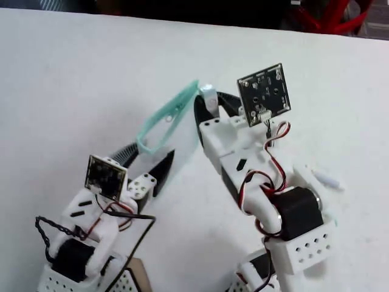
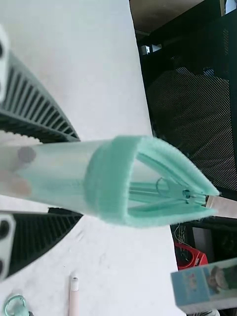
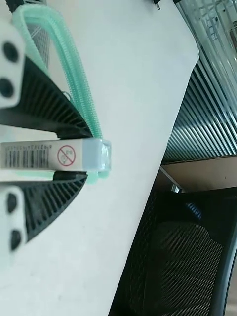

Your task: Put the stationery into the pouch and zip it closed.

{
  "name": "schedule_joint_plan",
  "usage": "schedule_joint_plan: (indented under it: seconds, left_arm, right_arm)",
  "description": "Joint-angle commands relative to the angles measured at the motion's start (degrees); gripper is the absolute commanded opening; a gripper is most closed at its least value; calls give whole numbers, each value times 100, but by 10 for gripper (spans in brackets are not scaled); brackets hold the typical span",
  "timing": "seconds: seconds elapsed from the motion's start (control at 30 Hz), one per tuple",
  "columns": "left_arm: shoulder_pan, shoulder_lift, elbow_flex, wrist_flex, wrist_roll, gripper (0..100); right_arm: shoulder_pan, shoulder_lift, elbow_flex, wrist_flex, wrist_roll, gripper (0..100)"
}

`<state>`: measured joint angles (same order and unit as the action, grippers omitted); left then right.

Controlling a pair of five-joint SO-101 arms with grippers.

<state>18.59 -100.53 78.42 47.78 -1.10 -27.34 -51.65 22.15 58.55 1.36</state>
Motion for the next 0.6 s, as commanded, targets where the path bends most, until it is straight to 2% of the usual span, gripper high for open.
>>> schedule_joint_plan:
  seconds: [0.0,0.57]
  left_arm:
    - [31,-57,-44,-114,-62,215]
    - [31,-57,-53,-114,-62,215]
  right_arm:
    - [-31,-4,-299,13,53,18]
    - [-31,-13,-299,84,44,18]
